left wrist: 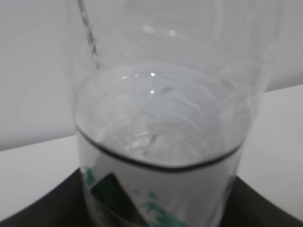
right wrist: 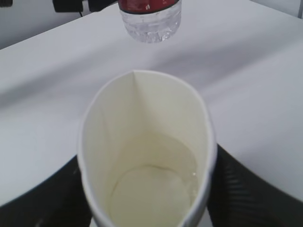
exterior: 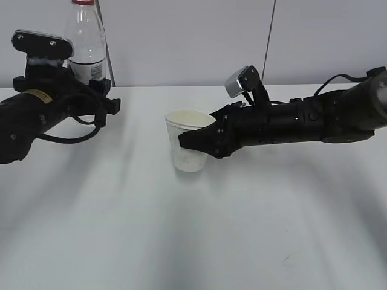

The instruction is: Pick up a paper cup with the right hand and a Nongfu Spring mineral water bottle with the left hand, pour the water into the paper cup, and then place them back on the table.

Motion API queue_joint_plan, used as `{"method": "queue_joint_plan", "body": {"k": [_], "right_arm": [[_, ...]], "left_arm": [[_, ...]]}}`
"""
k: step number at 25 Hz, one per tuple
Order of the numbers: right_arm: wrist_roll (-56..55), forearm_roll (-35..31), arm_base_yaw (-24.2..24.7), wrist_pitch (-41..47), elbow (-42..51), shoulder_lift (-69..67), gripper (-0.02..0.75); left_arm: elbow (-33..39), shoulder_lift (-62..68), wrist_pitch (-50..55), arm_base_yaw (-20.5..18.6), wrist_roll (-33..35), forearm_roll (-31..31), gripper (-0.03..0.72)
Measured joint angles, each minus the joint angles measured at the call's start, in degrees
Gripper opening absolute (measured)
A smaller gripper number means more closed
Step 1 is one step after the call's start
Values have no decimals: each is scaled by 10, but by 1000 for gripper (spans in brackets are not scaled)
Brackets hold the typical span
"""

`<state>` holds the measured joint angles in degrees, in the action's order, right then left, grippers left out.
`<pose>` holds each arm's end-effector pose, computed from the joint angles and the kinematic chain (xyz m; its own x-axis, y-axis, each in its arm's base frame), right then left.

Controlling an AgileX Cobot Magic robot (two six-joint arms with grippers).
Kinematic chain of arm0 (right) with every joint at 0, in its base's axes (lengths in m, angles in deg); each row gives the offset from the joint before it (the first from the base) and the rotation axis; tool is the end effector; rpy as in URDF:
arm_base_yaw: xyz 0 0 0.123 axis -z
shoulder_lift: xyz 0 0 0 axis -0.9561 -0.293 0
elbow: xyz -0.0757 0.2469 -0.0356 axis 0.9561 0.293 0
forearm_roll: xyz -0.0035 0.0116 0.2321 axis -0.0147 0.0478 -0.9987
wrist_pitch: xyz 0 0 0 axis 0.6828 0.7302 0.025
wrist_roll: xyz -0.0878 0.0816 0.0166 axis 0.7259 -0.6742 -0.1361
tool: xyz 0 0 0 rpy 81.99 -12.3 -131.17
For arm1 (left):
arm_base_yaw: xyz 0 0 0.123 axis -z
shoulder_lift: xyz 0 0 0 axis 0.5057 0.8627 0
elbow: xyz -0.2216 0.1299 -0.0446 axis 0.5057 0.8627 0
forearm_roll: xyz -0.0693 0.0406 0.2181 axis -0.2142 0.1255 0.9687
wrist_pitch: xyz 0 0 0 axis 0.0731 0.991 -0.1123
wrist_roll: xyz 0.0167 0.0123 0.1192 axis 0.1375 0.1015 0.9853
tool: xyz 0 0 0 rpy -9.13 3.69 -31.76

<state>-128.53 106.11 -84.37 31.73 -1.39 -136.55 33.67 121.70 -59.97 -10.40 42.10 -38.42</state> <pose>0.3747 0.1712 0.1315 -0.2721 -0.2265 -0.9352 -0.8838 0.4432 0.1498 0.3608 -0.1148 0.1753 -0.1686 0.1779 -0.9695 0.2417 0.9610 0.1343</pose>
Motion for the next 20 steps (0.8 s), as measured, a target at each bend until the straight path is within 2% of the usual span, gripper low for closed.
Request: {"method": "queue_joint_plan", "body": {"k": [3,6,11,20], "right_arm": [[0,-12,0,4,0,0,482],[0,-19,0,15,0,0,481],[4,-25,0,17,0,0,481],[13,-52,0,56,0,0,481]], "left_arm": [[0,12,-2,0,-47,0,411],[0,24,-7,0,-66,-1,411],[0,54,-59,0,-115,-1,411],[0,123,-140,0,-128,-2,411]]}}
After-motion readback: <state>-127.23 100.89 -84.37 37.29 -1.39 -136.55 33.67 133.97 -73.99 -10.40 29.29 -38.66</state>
